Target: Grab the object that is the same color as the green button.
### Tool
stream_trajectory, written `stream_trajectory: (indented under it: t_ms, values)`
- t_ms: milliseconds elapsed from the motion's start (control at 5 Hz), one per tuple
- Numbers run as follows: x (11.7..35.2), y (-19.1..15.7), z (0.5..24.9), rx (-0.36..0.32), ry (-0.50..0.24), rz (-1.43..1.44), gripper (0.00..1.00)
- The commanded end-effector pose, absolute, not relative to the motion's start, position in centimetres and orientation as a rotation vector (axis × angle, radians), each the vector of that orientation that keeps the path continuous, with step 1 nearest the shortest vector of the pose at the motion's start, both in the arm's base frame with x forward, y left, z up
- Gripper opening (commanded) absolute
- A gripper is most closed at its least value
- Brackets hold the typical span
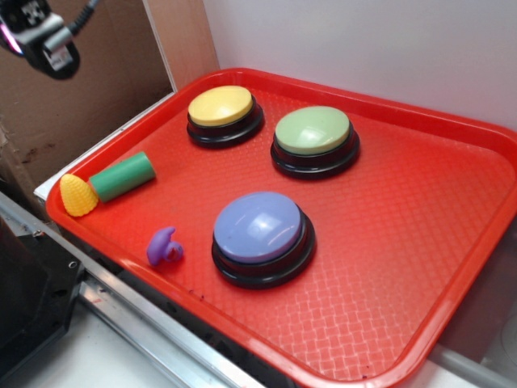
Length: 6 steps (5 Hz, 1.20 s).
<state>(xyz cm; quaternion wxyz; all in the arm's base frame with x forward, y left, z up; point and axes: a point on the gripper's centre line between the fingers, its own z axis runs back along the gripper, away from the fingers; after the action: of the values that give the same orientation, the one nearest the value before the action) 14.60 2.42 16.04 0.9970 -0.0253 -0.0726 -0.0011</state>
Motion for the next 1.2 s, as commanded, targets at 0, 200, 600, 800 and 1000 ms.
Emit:
stream_trajectory:
  t_ms: [0,200,600,800,1000]
  values:
    - [16.6,4.7,10.0,-0.005,-0.101,0.054,1.0]
    - [17.0,5.0,7.0,0.061,-0.084,0.081,1.0]
    - [17.6,5.7,2.6,0.092,-0.073,0.107,1.0]
    - [18.2,6.2,1.6,0.082,-0.07,0.107,1.0]
    - [18.4,6.2,1.3,0.106,-0.087,0.137,1.0]
